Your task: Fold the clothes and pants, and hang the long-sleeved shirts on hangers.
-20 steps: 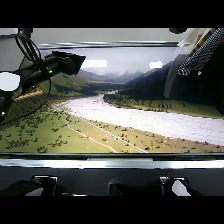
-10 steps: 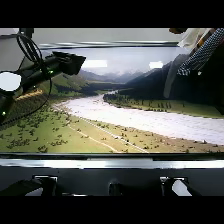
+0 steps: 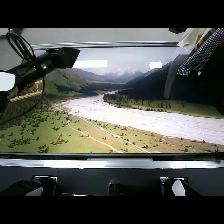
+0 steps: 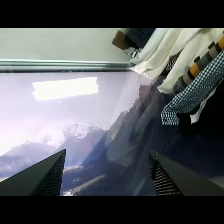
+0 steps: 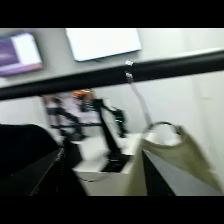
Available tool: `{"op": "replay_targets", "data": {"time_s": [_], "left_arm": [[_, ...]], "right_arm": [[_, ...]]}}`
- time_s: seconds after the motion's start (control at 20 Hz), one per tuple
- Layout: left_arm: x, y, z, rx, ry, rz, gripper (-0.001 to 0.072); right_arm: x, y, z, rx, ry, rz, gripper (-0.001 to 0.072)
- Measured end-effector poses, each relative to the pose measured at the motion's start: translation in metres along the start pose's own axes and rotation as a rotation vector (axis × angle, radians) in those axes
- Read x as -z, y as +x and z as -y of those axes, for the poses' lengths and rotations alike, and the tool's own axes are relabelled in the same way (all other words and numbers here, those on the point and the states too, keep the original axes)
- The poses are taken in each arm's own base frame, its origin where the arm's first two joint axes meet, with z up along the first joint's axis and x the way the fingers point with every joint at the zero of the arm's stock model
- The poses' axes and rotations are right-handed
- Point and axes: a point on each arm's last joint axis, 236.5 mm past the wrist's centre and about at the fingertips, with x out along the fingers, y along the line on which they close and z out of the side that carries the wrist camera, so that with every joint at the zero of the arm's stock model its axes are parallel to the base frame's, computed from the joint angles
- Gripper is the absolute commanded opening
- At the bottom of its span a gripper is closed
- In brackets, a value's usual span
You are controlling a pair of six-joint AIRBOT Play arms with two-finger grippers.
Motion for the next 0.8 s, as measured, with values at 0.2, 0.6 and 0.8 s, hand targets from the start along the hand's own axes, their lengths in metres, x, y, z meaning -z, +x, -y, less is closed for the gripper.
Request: {"op": "replay_targets", "data": {"time_s": [0.2,0.6,0.8], "left_arm": [[0.003,-0.013,-0.006,-0.017,-0.038,-0.042,0.0488],[0.088,-0.058,-0.059,-0.226,0.095,-0.456,0.0017],[0.13,-0.087,-0.103,-0.389,0.13,-0.627,0.0019]], "right_arm": [[0.051,-0.008,-0.119,-0.393,0.132,-0.16,0.0284],[0.277,-0.2,-0.311,-1.113,-0.31,-0.875,0.0028],[0.342,-0.27,-0.305,-1.262,-0.498,-1.111,0.0029]]}}
